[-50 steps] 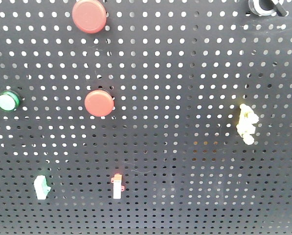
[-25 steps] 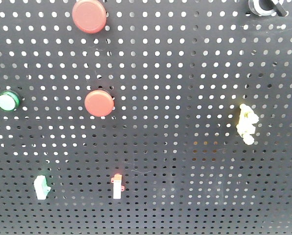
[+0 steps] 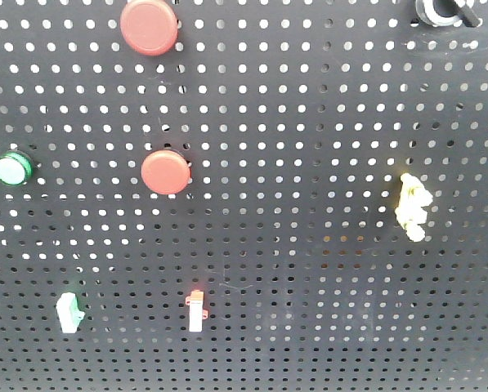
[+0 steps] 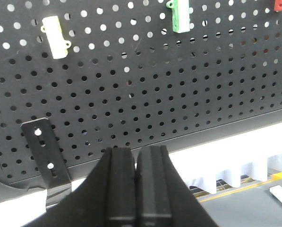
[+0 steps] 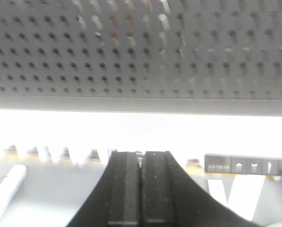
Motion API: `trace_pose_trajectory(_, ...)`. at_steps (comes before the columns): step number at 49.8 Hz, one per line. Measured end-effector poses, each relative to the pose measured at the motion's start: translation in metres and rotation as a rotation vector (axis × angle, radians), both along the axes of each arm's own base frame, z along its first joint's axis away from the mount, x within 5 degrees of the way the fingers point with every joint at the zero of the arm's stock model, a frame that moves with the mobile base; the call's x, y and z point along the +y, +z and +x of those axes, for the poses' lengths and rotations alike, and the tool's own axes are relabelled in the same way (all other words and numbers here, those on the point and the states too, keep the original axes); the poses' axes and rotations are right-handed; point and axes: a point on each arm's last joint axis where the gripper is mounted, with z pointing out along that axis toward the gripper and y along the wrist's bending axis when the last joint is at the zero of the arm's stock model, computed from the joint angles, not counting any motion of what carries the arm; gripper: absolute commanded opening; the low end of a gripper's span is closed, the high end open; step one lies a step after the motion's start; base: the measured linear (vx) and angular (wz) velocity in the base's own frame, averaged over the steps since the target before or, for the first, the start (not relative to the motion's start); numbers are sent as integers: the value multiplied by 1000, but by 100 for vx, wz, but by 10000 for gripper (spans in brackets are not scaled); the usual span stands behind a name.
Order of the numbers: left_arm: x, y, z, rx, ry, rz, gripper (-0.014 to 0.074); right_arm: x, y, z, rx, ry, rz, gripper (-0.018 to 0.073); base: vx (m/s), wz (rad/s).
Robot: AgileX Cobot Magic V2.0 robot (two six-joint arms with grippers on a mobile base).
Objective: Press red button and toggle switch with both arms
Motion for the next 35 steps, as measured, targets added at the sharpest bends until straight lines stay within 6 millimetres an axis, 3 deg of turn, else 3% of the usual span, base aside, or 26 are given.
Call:
trace_pose_trajectory(11,0,0,0,-1,0,0,2,-6,1,-1,-21,-109,-24,-3,0,0)
trace_pose_trajectory(35,0,0,0,0,0,0,2,-7,1,-1,-21,-115,-12,-3,0,0)
